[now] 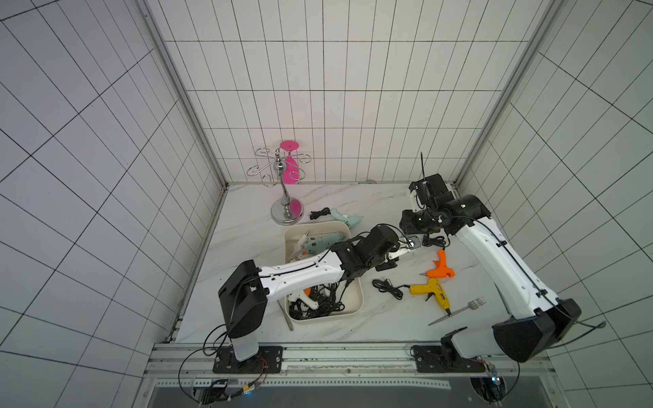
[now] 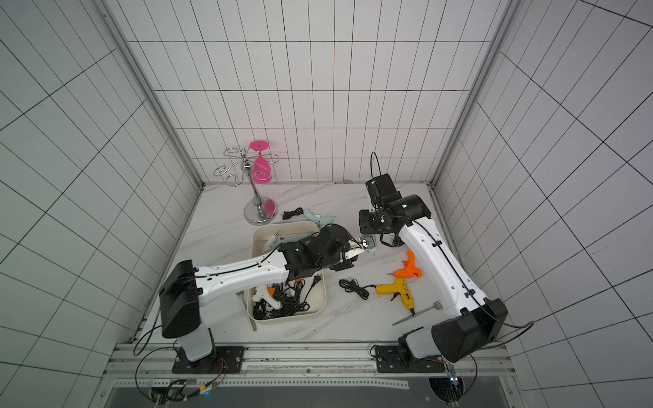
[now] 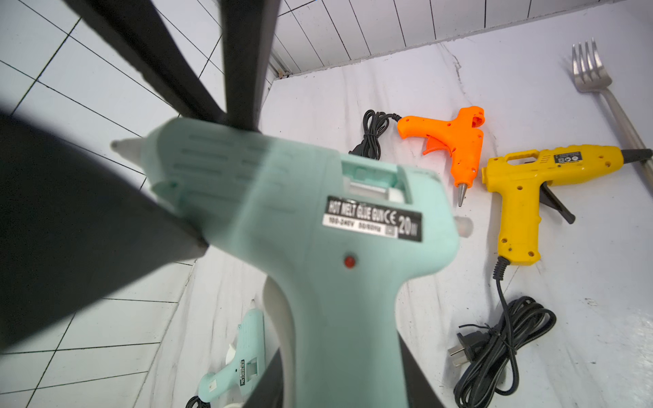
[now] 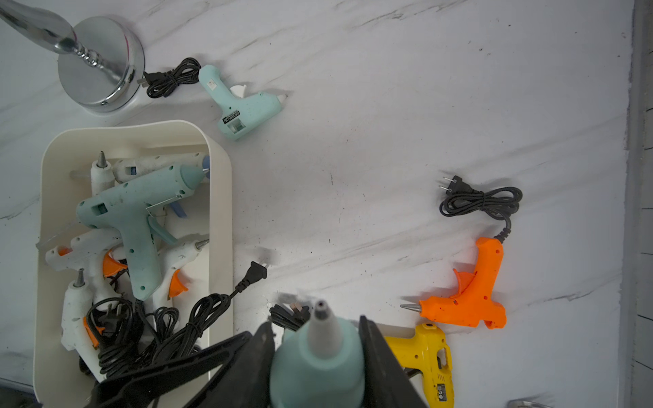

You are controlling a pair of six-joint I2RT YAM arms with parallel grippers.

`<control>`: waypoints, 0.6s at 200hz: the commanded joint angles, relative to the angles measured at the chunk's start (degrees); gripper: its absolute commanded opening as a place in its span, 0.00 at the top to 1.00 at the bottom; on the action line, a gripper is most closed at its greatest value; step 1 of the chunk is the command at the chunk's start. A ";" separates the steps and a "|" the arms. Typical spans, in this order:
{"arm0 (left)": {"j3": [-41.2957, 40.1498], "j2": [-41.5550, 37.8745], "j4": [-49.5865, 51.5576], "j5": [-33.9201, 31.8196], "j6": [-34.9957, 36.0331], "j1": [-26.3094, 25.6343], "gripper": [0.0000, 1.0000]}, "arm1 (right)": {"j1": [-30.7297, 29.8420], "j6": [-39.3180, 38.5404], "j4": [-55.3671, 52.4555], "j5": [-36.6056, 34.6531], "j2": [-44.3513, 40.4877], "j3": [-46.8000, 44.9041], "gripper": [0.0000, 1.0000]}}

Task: Put the hot melt glue gun into the storage box
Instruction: Pick up the hot melt adhesive gun from the center of the board.

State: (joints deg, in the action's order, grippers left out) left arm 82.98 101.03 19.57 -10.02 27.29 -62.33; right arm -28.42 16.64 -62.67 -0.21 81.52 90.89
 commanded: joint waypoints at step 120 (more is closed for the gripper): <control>-2.66 -25.22 10.52 26.93 -26.33 10.83 0.86 | 20.51 2.56 13.68 18.05 -8.59 -8.74 0.19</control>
State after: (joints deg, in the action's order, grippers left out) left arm 84.75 79.83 30.65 1.32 12.82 -58.57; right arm -8.25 20.01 -54.04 9.50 73.12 86.94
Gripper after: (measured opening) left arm 0.351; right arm 0.809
